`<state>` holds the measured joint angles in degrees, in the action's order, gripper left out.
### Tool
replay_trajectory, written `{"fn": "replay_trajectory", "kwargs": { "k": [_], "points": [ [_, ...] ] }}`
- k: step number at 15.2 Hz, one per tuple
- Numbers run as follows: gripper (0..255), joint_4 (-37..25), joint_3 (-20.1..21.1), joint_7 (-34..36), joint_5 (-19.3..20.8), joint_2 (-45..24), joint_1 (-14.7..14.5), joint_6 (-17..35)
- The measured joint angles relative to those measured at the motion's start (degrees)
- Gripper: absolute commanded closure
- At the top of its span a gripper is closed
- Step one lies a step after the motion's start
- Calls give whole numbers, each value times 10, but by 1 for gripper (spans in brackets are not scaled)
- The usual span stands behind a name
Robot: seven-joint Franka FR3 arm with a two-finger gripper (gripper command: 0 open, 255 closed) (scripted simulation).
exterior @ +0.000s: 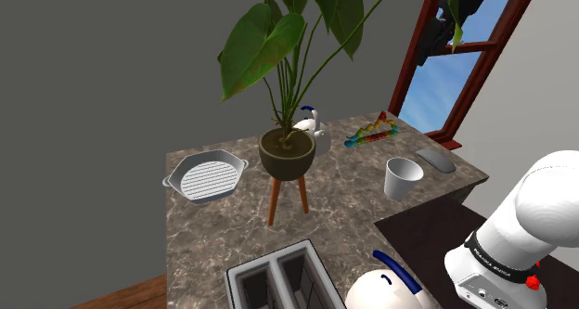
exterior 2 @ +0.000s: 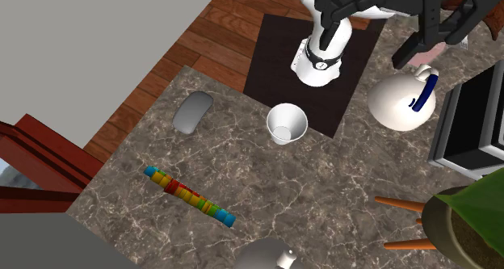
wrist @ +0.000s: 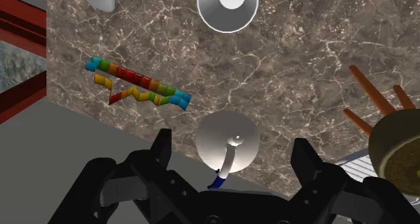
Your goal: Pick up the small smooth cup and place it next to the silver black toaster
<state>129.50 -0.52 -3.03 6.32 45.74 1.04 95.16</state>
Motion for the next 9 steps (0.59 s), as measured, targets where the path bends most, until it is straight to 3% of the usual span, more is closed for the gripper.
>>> {"fn": "replay_trajectory", "kwargs": {
  "k": [3, 9],
  "points": [
    [0, 21, 4, 5, 0, 5, 0, 10],
    [0, 139, 15, 26, 7, 20, 0, 86]
  ]
}}
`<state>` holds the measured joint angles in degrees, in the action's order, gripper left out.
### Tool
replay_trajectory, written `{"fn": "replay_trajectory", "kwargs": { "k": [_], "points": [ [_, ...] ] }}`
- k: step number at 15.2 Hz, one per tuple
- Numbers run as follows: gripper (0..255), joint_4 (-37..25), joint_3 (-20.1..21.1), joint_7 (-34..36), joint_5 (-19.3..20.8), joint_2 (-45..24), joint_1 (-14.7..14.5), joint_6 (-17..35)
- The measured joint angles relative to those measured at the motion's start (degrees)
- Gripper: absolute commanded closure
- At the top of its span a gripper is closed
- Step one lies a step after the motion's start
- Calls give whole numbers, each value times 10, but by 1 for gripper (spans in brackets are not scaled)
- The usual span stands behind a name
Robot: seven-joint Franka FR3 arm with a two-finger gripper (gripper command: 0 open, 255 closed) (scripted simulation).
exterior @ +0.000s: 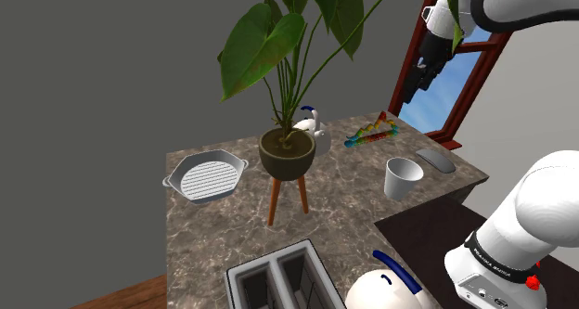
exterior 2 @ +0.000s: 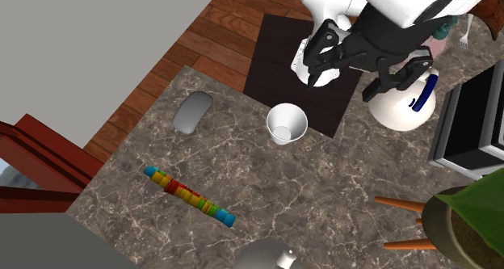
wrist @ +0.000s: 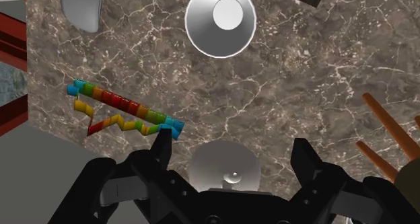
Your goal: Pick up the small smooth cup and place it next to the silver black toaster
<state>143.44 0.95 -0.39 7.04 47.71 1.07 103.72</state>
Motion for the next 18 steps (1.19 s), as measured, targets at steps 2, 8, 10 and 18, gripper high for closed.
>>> {"fn": "replay_trajectory", "kwargs": {
  "k": [2, 8, 10, 18],
  "points": [
    [0, 37, 3, 7, 3, 0, 1, 27],
    [0, 139, 19, 35, 9, -7, 0, 106],
    [0, 165, 27, 48, 9, -17, -1, 132],
    [0, 267, 51, 94, 29, -102, 10, 278]
  ]
}}
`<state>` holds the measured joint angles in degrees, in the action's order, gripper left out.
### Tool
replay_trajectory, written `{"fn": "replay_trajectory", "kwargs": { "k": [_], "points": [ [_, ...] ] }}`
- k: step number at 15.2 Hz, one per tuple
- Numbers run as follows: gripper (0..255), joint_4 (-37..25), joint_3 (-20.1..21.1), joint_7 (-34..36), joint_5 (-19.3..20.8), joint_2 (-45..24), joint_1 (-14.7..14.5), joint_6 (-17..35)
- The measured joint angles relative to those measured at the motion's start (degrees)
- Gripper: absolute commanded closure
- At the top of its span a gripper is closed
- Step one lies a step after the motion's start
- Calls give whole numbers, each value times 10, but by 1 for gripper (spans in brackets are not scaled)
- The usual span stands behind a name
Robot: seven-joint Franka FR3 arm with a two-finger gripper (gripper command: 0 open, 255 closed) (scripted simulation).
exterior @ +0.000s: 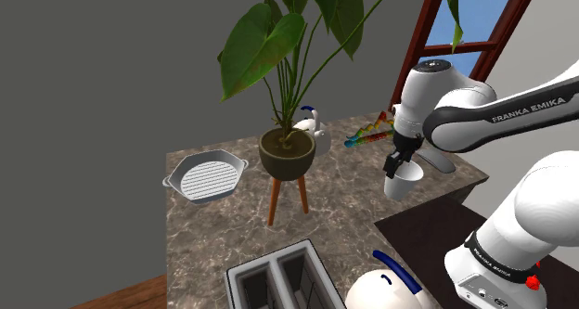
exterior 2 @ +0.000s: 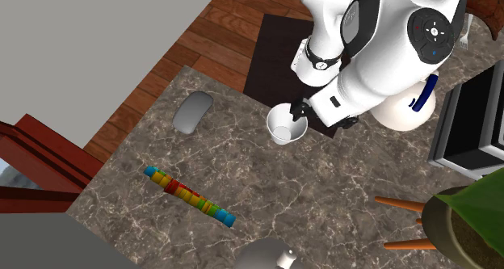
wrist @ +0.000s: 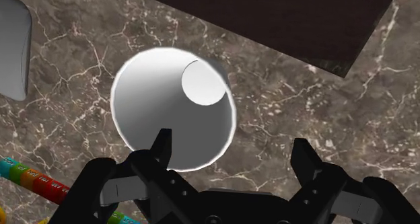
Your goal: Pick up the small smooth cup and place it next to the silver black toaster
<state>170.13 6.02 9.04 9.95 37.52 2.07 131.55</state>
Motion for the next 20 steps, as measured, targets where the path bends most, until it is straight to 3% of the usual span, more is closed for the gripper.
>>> {"fn": "replay_trajectory", "kwargs": {
  "k": [8, 15, 16, 20],
  "points": [
    [0, 29, 9, 22, 31, -83, 28, 109],
    [0, 31, 9, 23, 35, -91, 33, 119],
    [255, 31, 9, 23, 35, -91, 33, 119],
    [255, 31, 9, 23, 35, -91, 32, 119]
  ]
}}
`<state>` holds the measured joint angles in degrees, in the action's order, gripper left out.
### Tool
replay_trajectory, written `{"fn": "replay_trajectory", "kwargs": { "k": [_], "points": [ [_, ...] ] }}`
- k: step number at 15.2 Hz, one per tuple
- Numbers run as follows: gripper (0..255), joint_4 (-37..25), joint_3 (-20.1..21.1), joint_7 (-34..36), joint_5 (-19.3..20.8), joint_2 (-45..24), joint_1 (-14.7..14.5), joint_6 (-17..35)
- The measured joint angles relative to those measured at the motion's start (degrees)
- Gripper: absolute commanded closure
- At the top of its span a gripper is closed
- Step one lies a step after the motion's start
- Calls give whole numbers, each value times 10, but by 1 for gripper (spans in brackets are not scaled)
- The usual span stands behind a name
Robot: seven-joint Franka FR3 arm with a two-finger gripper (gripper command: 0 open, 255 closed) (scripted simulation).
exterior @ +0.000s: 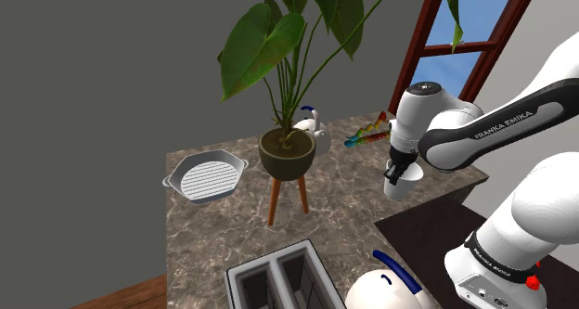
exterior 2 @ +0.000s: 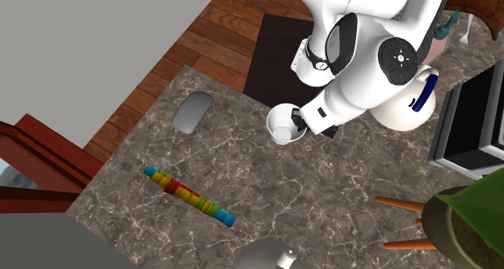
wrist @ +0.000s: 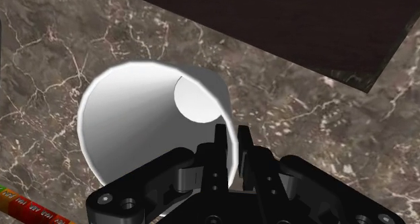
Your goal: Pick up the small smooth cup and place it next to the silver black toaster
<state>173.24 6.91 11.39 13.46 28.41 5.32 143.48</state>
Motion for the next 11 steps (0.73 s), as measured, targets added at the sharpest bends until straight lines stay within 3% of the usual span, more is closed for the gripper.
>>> {"fn": "replay_trajectory", "kwargs": {
  "k": [6, 11],
  "points": [
    [255, 0, 0, 0, 0, 0, 0, 0],
    [255, -10, -7, -14, -14, 40, -12, -49]
  ]
}}
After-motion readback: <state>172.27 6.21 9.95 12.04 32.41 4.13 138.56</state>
